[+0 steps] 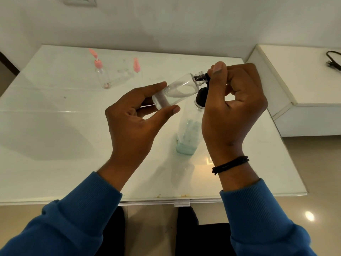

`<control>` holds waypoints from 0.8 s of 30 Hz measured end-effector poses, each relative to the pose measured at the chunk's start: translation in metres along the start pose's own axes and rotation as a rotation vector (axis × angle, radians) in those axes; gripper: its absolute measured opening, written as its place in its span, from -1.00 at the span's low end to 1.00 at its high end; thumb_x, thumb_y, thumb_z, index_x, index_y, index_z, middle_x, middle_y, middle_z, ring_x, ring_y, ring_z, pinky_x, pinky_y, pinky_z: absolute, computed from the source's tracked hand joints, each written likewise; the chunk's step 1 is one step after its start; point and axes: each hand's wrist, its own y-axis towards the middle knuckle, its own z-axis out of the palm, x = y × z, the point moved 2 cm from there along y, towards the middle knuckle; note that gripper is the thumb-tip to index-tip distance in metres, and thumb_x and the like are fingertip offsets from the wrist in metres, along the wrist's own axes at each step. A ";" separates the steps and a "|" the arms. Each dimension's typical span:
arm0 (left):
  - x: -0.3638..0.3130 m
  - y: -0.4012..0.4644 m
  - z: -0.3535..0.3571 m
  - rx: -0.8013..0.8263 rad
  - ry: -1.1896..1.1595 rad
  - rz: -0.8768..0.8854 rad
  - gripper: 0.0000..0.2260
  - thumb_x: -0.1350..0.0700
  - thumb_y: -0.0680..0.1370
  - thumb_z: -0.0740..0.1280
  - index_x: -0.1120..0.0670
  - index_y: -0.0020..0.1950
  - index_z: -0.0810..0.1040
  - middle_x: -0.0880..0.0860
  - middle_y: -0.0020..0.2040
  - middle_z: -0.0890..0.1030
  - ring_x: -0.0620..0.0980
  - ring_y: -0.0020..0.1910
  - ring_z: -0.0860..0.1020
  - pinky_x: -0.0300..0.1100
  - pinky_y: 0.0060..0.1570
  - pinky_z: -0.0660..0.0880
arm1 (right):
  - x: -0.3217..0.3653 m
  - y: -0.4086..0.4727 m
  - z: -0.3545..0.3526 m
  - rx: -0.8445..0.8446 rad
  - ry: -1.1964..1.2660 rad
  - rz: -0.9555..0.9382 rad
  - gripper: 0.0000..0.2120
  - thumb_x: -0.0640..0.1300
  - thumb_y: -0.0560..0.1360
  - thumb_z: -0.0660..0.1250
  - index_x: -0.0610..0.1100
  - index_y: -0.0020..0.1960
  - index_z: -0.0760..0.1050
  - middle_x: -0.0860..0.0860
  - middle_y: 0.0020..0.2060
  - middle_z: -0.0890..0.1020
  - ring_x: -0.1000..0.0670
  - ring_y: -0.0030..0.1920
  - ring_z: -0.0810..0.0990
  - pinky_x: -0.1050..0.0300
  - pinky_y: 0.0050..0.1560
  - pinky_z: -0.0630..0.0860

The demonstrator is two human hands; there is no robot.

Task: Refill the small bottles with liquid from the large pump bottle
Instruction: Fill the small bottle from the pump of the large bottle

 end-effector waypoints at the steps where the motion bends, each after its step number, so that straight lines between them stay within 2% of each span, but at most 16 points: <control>1: 0.000 0.000 0.000 -0.001 -0.003 -0.001 -0.59 0.18 0.44 0.61 0.22 0.25 0.64 0.09 0.16 0.69 0.01 0.14 0.68 -0.16 0.05 0.66 | 0.000 -0.001 0.000 -0.001 -0.001 0.007 -0.75 -0.23 0.61 0.34 -0.22 -0.24 0.58 0.07 -0.27 0.50 0.05 -0.25 0.48 0.19 -0.29 0.43; 4: 0.001 0.000 -0.001 -0.001 0.003 -0.005 -0.59 0.17 0.44 0.61 0.21 0.25 0.64 0.08 0.17 0.69 0.02 0.14 0.68 -0.13 0.05 0.66 | -0.002 -0.005 0.002 0.009 0.016 0.035 -0.76 -0.25 0.61 0.34 -0.22 -0.24 0.56 0.05 -0.27 0.50 0.13 -0.24 0.44 0.28 -0.26 0.40; 10: 0.000 0.000 0.000 -0.002 0.001 0.003 -0.59 0.18 0.44 0.61 0.22 0.24 0.64 0.09 0.16 0.69 0.01 0.13 0.69 -0.14 0.04 0.67 | -0.001 0.000 0.000 0.013 0.003 0.017 -0.75 -0.22 0.61 0.34 -0.20 -0.24 0.58 0.08 -0.27 0.51 -0.02 -0.26 0.51 0.05 -0.29 0.47; 15: 0.002 -0.001 0.000 -0.004 0.010 -0.004 -0.58 0.17 0.44 0.61 0.22 0.25 0.64 0.09 0.17 0.69 0.01 0.14 0.69 -0.12 0.04 0.67 | -0.002 -0.004 0.002 0.020 0.011 0.052 -0.77 -0.25 0.62 0.34 -0.15 -0.23 0.55 0.06 -0.27 0.50 0.15 -0.24 0.44 0.29 -0.25 0.39; 17: 0.003 -0.001 -0.001 -0.003 0.003 -0.011 -0.58 0.18 0.44 0.61 0.21 0.25 0.64 0.09 0.17 0.69 0.02 0.14 0.69 -0.11 0.04 0.67 | -0.004 -0.006 0.003 0.022 0.011 0.055 -0.76 -0.26 0.62 0.34 -0.20 -0.23 0.56 0.05 -0.27 0.50 0.16 -0.24 0.44 0.27 -0.26 0.40; 21: 0.001 -0.001 0.000 0.003 0.002 0.000 -0.58 0.17 0.44 0.61 0.22 0.26 0.64 0.10 0.17 0.69 0.02 0.14 0.68 -0.13 0.05 0.67 | -0.001 0.001 0.001 0.013 0.005 0.015 -0.74 -0.21 0.61 0.33 -0.20 -0.25 0.58 0.06 -0.28 0.52 -0.02 -0.26 0.50 0.10 -0.29 0.44; 24: 0.001 -0.001 0.000 -0.008 0.010 0.000 -0.58 0.17 0.43 0.61 0.21 0.25 0.64 0.09 0.16 0.69 0.02 0.12 0.69 -0.16 0.04 0.66 | -0.001 0.000 0.001 0.005 0.000 0.019 -0.74 -0.24 0.61 0.34 -0.21 -0.25 0.57 0.05 -0.29 0.51 0.05 -0.25 0.47 0.17 -0.29 0.42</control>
